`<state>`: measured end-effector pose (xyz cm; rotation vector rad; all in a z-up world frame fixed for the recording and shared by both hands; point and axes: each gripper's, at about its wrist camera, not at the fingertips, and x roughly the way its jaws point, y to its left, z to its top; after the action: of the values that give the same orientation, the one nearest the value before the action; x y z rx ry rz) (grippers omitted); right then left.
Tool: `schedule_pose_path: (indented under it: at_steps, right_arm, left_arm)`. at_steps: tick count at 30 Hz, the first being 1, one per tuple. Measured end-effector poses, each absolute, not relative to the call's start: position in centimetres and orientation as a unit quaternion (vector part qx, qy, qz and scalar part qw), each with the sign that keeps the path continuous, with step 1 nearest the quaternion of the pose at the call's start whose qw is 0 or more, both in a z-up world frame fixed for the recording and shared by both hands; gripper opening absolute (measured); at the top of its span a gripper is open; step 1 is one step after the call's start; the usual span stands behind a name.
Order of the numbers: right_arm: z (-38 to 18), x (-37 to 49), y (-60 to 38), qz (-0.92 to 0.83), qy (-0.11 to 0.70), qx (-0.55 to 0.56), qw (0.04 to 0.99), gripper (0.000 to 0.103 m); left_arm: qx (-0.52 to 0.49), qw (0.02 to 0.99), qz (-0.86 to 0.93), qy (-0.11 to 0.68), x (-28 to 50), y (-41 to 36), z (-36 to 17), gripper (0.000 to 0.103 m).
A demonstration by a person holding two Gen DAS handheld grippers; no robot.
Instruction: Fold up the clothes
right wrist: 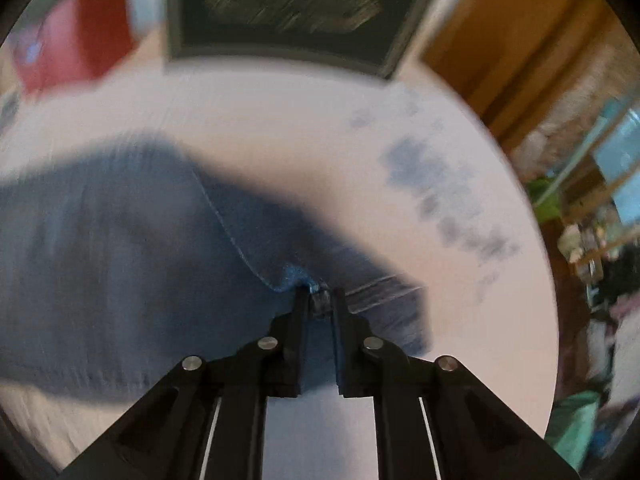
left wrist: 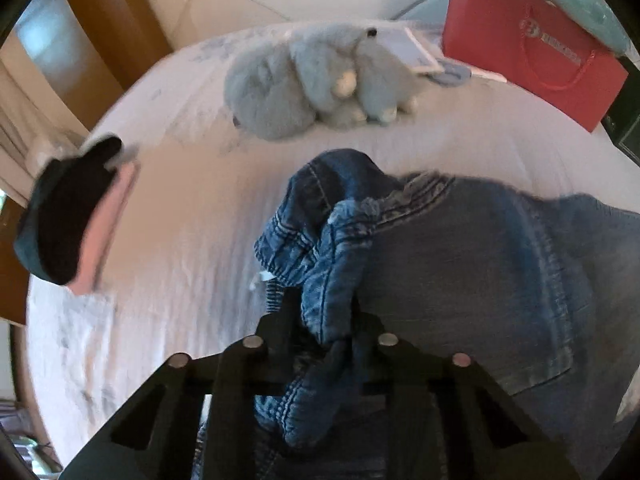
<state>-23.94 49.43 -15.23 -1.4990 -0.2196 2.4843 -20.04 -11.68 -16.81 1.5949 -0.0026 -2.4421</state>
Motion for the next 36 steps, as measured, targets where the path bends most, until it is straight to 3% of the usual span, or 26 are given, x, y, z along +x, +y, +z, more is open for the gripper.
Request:
schedule_pose_path:
  at_steps: [4,8,9,10,11,12,16,26,36]
  right_arm:
    - [-9.0,-26.3,53.5,0.886,-0.041,-0.435,0.157,0.010]
    - [-7.5,-31.0,55.0,0.885,-0.068,-0.419,0.191,0.013]
    - [-7.7,-32.0,55.4,0.881,-0.060,-0.424,0.199,0.031]
    - [-7.9,-33.0,55.8,0.877,-0.051,-0.429,0.207,0.066]
    - [-8.1,-34.0,56.2,0.874,-0.043,-0.434,0.215,0.080]
    - [-8.2,-33.6,56.2,0.875,-0.031,-0.435,0.212,0.085]
    - [-8.5,-29.6,55.0,0.877,-0.015,-0.444,0.185,0.084]
    - [-12.6,-13.1,53.1,0.843,0.050,-0.509,0.165,0.085]
    - [-13.2,-3.3,53.6,0.816,0.086,-0.541,0.183,0.087]
  left_arm:
    - [0.494,0.115,-0.862,0.006,-21.5,-11.0,-12.5,0.017]
    - [0.463,0.124,-0.878,-0.014,-25.3,-9.4,-10.9,0.021]
    - [0.471,0.128,-0.873,-0.011,-26.2,-9.3,-11.2,0.023]
    - [0.481,0.126,-0.868,-0.005,-26.8,-9.4,-11.5,0.026]
    - [0.491,0.124,-0.862,0.002,-27.4,-9.4,-11.9,0.027]
    - [0.498,0.122,-0.859,0.005,-27.6,-9.5,-12.0,0.028]
    - [0.496,0.106,-0.862,-0.006,-24.1,-10.5,-11.2,0.053]
    - [0.538,0.079,-0.839,0.012,-11.6,-14.8,-13.0,0.053]
    - [0.555,0.065,-0.829,-0.024,-10.5,-14.4,-17.8,0.056]
